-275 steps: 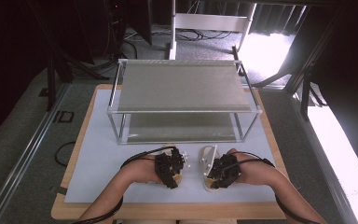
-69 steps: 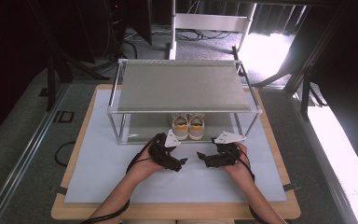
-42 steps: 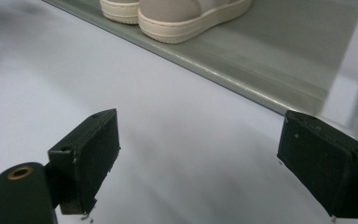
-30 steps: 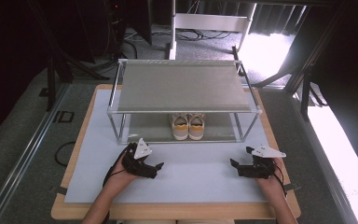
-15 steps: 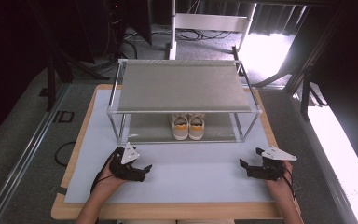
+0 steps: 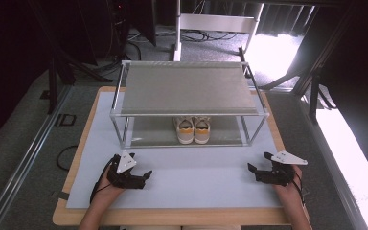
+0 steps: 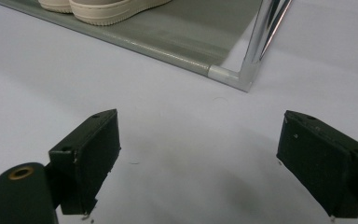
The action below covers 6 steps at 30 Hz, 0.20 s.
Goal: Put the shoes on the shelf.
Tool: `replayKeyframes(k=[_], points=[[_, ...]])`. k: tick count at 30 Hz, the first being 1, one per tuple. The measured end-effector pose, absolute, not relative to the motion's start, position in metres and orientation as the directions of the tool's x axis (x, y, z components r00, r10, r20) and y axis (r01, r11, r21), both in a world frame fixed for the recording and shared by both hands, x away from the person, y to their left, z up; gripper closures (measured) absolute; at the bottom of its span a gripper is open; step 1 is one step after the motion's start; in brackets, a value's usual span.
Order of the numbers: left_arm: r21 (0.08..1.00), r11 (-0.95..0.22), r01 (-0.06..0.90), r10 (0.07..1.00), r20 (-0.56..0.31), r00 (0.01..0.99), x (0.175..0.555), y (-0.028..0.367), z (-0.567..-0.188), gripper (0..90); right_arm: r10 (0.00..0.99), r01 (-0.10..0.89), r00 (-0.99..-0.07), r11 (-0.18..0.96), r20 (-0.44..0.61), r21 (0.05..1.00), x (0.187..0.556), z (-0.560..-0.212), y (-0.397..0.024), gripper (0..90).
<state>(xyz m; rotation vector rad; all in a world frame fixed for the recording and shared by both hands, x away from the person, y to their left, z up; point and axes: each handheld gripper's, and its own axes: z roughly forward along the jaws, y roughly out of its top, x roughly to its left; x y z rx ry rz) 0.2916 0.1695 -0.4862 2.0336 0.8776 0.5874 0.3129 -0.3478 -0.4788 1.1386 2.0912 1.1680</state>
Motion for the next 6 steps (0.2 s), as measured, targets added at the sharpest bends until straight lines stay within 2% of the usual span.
replayKeyframes(k=[6], points=[[0.837,-0.412,0.36,0.768,0.107,0.632,0.2895,0.1695,-0.4865,8.6,0.848,0.434,-0.529,0.277,-0.006,0.857,0.313,-0.4789,-0.3487,13.7]])
